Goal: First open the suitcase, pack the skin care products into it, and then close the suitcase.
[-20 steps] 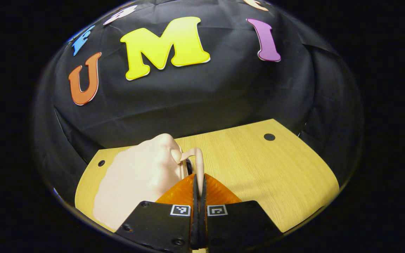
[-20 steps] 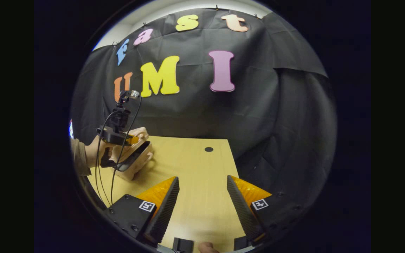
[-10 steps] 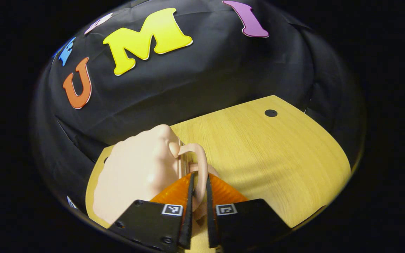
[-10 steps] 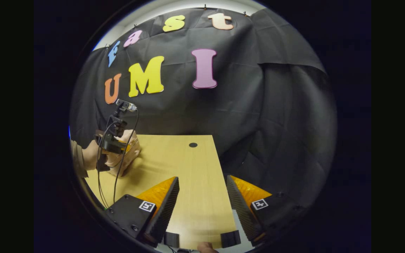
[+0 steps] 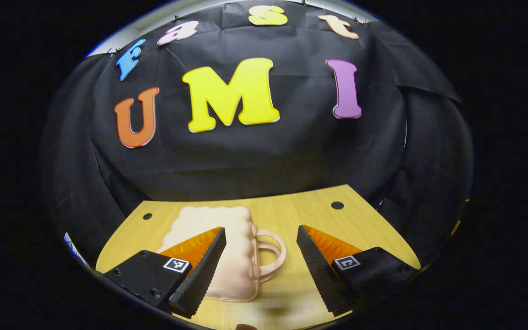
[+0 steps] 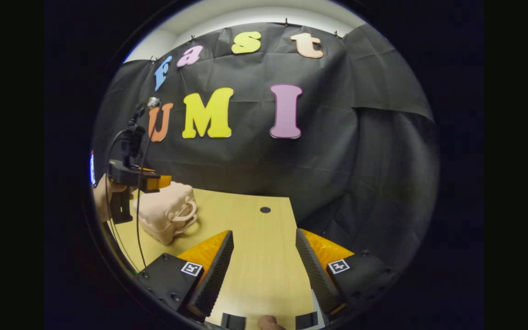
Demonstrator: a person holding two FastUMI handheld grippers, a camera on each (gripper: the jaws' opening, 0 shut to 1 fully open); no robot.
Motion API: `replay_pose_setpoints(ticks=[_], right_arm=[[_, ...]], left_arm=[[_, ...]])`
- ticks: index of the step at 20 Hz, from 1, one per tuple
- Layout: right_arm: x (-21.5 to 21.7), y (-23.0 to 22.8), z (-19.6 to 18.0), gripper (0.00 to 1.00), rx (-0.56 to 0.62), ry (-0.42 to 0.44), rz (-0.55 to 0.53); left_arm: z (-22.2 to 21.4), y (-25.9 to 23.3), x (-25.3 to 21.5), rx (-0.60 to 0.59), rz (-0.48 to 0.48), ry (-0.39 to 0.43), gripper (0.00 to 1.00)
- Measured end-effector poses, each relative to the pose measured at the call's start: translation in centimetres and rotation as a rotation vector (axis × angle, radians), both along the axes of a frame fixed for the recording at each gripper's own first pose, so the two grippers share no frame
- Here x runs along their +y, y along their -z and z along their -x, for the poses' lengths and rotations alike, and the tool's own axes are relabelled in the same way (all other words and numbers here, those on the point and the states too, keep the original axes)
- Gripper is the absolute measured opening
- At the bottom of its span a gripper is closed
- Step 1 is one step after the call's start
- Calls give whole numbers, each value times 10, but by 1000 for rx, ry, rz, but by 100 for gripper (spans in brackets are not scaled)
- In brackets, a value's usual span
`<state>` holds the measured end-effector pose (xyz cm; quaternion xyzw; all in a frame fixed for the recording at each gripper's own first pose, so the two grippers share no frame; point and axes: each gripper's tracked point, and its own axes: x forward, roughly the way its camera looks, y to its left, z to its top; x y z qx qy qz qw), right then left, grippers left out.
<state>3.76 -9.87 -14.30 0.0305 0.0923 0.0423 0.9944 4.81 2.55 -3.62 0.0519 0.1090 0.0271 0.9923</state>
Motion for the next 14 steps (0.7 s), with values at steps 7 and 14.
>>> replay_pose_setpoints(ticks=[7,14], right_arm=[[63,-81,19,79,-94,45,-40],[139,-123,38,81,-170,-5,-31]], left_arm=[[99,-68,71,-173,58,-44,98],[146,-49,109,-172,118,-97,99]])
